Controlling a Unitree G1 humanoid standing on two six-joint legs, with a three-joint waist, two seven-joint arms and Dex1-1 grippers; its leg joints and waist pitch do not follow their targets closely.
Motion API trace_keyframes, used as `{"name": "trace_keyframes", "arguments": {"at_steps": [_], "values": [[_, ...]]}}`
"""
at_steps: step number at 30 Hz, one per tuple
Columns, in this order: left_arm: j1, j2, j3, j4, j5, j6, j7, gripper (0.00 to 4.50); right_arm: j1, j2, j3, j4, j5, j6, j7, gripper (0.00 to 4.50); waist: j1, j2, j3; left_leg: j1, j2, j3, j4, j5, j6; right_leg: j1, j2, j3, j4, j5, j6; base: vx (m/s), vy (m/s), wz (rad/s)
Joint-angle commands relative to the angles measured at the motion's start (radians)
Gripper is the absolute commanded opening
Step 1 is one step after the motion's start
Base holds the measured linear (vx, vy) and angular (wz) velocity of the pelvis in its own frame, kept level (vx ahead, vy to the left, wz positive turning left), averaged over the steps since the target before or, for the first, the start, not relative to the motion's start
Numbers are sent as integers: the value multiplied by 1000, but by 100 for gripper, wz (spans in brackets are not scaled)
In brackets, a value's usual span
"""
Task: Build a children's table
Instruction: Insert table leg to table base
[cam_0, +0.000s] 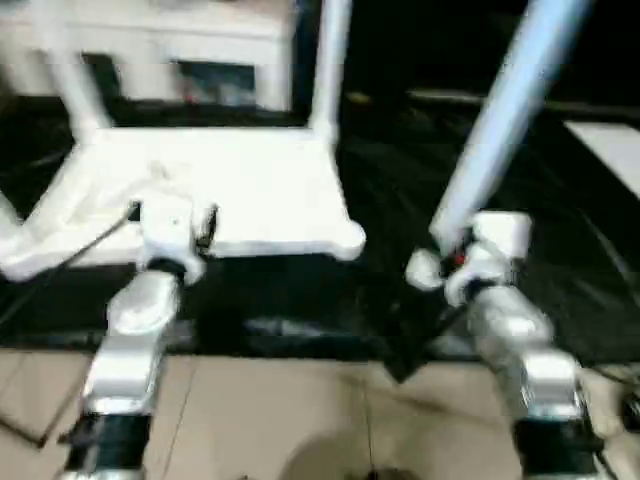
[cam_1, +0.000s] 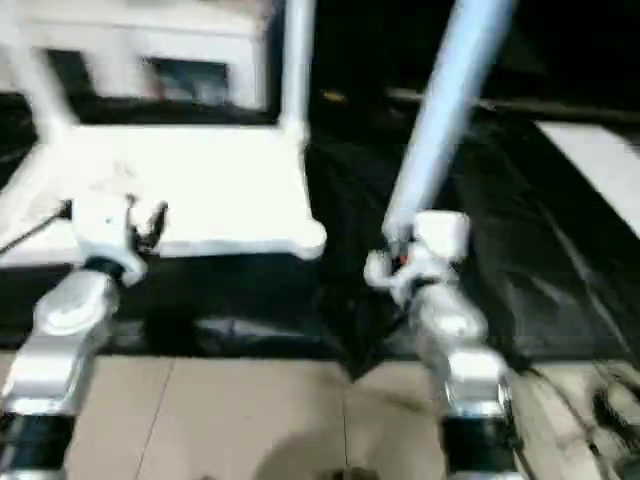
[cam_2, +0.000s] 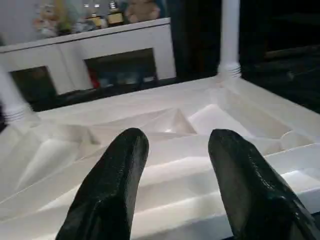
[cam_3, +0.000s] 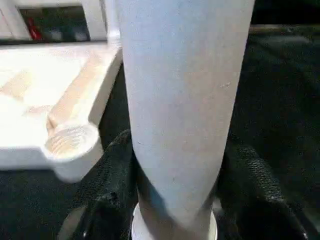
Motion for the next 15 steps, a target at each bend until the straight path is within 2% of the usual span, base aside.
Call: {"name": "trace_keyframes", "arguments": {"at_steps": [1, 2, 3, 4, 5, 6, 7, 8, 9, 10, 11, 12, 13, 14, 15], "values": [[-15, -14, -20, -1, 4, 2, -6, 243, 2, -23, -16, -38, -7, 16, -8, 186, -15, 26, -54, 57, 171, -19, -213, -436, 6, 7, -21, -35, -13, -5, -46, -42, 186, -57], [-14, -18, -21, -2, 3, 5, -5, 243, 6, -22, -17, -43, -5, 21, -8, 186, 1, -15, -73, 78, 120, 15, -166, -374, -161, 25, -78, 39, -108, -92, -70, -5, 159, -68], [-11, -21, -25, -10, 4, 9, -3, 243, 7, -20, -20, -45, -3, 25, -9, 186, 77, -39, -83, -21, 39, -67, 84, -307, -143, 115, -280, 282, -267, -275, -92, -5, 159, -68], [-11, -21, -25, -10, 4, 9, -3, 243, 7, -20, -20, -45, -3, 25, -9, 186, 70, -59, -82, -126, 5, -162, 127, -185, -91, 193, -245, 316, -249, -234, -106, 28, 192, -84], [-4, -24, -29, -24, 4, 17, -1, 243, 5, -19, -23, -40, -3, 27, -10, 186, 86, -48, -83, -126, -10, -181, 128, -109, -104, 192, -218, 306, -250, -201, -137, 1, 203, -81], [3, -32, -31, -42, -1, 20, 2, 243, -1, -16, -24, -35, -6, 30, -11, 186, 74, -44, -77, -135, -19, -217, 135, -33, -121, 186, -181, 282, -237, -51, -204, 1, 203, -81], [4, -32, -31, -44, -1, 22, 3, 243, -2, -15, -24, -35, -6, 30, -11, 186, 69, -42, -76, -116, -18, -219, 114, 13, -143, 169, -146, 257, -241, 16, -236, -42, 223, -53], [11, -37, -38, -61, 3, 35, 7, 243, -7, -12, -24, -32, -9, 30, -11, 186, 44, -4, -72, -70, -1, -205, -64, 218, -214, 118, 22, 148, -219, 66, -170, -43, 246, -30], [14, -38, -44, -67, 14, 38, 13, 243, -8, -12, -23, -34, -9, 30, -12, 186, 40, 26, -79, -62, 18, -211, -128, 308, -225, 124, 58, 90, -185, 75, -123, -43, 246, -30], [17, -39, -53, -71, 23, 41, 14, 243, -7, -11, -21, -41, -11, 32, -14, 186, -7, 70, -76, -51, 128, -257, -160, 98, -244, 95, 63, 94, -141, 78, -36, -30, 220, -4], [22, -41, -59, -73, 30, 43, 15, 243, 0, -9, -21, -52, -9, 29, -16, 186, -10, 79, -86, -27, 156, -280, -164, 33, -259, 89, 47, 90, -122, 95, -31, -29, 190, 15], [25, -45, -60, -74, 31, 42, 18, 243, 5, -8, -22, -61, -9, 29, -17, 186, -29, 96, -82, -16, 207, -315, -181, 54, -256, 62, 48, 74, -94, 67, -13, -29, 190, 15], [26, -47, -59, -75, 30, 41, 19, 243, 7, -7, -23, -64, -9, 30, -18, 186, -26, 104, -82, -17, 215, -318, -178, 95, -233, 49, 46, 72, -78, 39, 2, -22, 139, 13], [26, -55, -53, -75, 21, 47, 20, 243, 12, -8, -24, -71, -7, 29, -19, 186, -27, 93, -100, 4, 205, -317, -136, 362, -62, 39, 29, 72, -79, 6, 21, -34, 59, 6], [21, -57, -54, -73, 21, 46, 23, 243, 15, -8, -26, -78, -5, 29, -17, 186, -20, 73, -108, 11, 180, -303, -106, 563, 95, 42, 13, 88, -105, 68, 17, -34, 59, 6]]}}
